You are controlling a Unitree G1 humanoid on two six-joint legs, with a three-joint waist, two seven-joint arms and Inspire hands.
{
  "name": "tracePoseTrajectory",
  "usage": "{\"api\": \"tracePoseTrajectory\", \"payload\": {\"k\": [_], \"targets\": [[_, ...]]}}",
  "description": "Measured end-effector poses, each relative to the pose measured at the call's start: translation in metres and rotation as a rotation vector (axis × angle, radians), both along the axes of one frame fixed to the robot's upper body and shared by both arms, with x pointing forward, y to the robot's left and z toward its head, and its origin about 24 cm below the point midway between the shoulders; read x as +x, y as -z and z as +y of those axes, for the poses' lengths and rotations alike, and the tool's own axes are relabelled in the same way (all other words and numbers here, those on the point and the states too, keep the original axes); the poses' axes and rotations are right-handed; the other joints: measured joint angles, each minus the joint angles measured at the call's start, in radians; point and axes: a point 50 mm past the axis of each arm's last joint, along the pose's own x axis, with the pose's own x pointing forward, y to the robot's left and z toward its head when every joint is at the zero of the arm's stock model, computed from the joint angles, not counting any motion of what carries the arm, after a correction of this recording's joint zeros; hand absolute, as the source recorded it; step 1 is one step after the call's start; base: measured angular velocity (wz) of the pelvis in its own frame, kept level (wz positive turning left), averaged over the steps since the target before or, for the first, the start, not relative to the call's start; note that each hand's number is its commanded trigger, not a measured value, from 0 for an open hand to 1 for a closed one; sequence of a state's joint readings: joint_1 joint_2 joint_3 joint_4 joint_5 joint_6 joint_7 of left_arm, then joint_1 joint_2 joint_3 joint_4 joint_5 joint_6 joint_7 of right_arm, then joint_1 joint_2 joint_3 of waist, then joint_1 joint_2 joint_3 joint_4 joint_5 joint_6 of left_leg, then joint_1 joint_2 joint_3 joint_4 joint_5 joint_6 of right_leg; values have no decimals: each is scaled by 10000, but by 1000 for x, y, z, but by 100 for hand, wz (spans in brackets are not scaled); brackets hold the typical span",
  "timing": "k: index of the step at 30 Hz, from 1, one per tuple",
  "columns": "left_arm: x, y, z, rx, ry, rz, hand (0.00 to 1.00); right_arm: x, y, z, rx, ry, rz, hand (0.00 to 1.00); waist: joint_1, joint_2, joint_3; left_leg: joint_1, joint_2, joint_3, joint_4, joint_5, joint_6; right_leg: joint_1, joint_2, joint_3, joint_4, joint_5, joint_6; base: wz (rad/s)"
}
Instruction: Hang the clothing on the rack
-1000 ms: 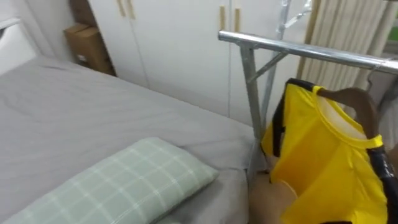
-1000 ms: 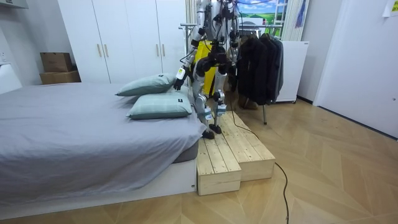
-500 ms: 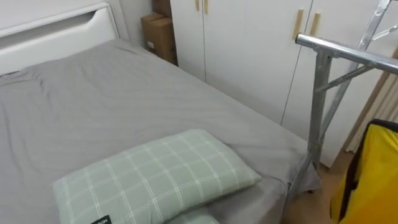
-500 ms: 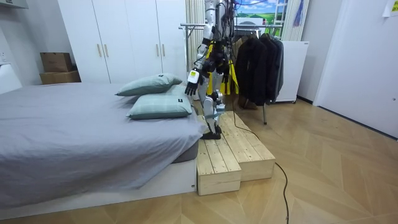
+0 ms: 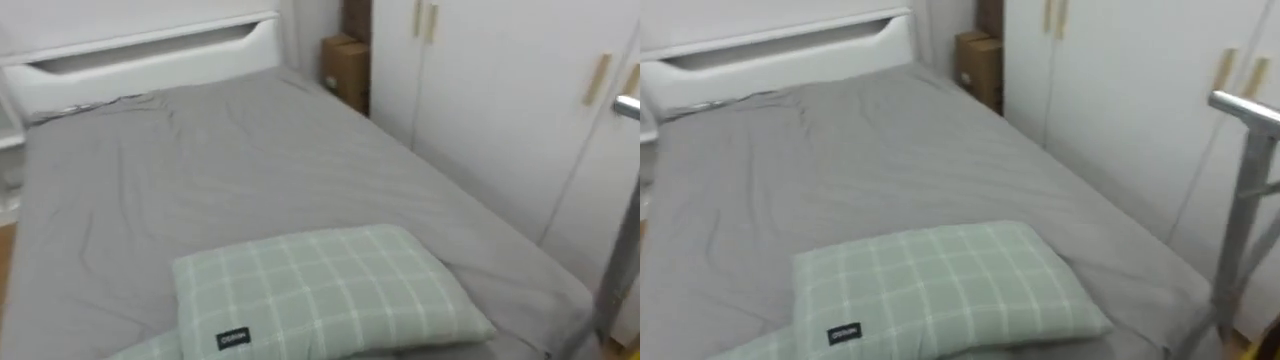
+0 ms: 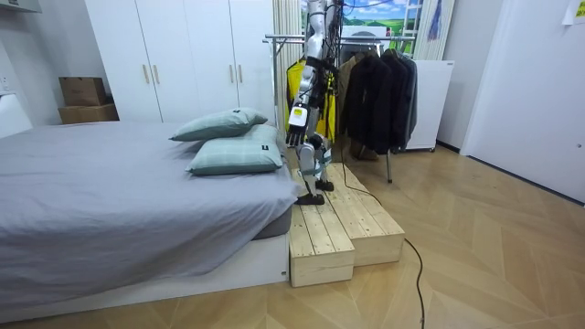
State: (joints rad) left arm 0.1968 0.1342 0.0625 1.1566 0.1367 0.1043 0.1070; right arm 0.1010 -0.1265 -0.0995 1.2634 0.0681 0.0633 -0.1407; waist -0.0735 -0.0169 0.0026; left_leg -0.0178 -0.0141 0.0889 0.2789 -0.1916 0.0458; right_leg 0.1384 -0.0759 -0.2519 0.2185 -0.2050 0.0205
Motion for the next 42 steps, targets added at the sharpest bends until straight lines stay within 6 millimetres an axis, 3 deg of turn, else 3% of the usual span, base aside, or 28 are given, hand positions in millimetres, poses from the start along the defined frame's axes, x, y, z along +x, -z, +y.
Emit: {"api": "tracePoseTrajectory", "payload": {"k": [2,5,9,18,21,30,42], "targets": [[1,0,0,-4,-8,-40,0,6,-1,0,-13,-240,-148,0,173,58,26,-111,-50,-275,126,-11,-5,21,19,-25,-13,-12,20,35],[7,0,-1,-13,-9,-181,0,10,0,3,214,-678,-225,0,224,-27,6,-453,-163,-631,314,19,-6,61,47,-17,-328,-37,62,31],[6,0,-3,-53,16,-297,0,8,1,6,515,-852,-171,0,275,-137,40,-458,-180,-677,310,60,-50,210,91,-112,-560,-42,74,10],[3,0,-3,-204,-5,-230,0,7,1,7,1025,-744,-175,0,306,-187,30,-569,-286,-846,339,55,-54,304,52,-303,-699,-102,132,9],[4,0,-3,-190,177,-183,0,5,2,8,1192,-555,-179,0,289,-172,45,-612,-352,-1032,386,27,-41,375,32,-510,-715,-117,157,18],[3,2,-6,-403,459,38,0,4,1,4,1396,-577,-83,0,340,-29,73,-783,-436,-1493,571,-29,-63,384,89,-511,-680,-117,157,11],[6,1,-6,-355,467,-16,0,3,0,3,1364,-550,-49,0,454,-51,73,-789,-540,-1483,610,10,-42,483,21,-618,-701,-267,128,4]]}}
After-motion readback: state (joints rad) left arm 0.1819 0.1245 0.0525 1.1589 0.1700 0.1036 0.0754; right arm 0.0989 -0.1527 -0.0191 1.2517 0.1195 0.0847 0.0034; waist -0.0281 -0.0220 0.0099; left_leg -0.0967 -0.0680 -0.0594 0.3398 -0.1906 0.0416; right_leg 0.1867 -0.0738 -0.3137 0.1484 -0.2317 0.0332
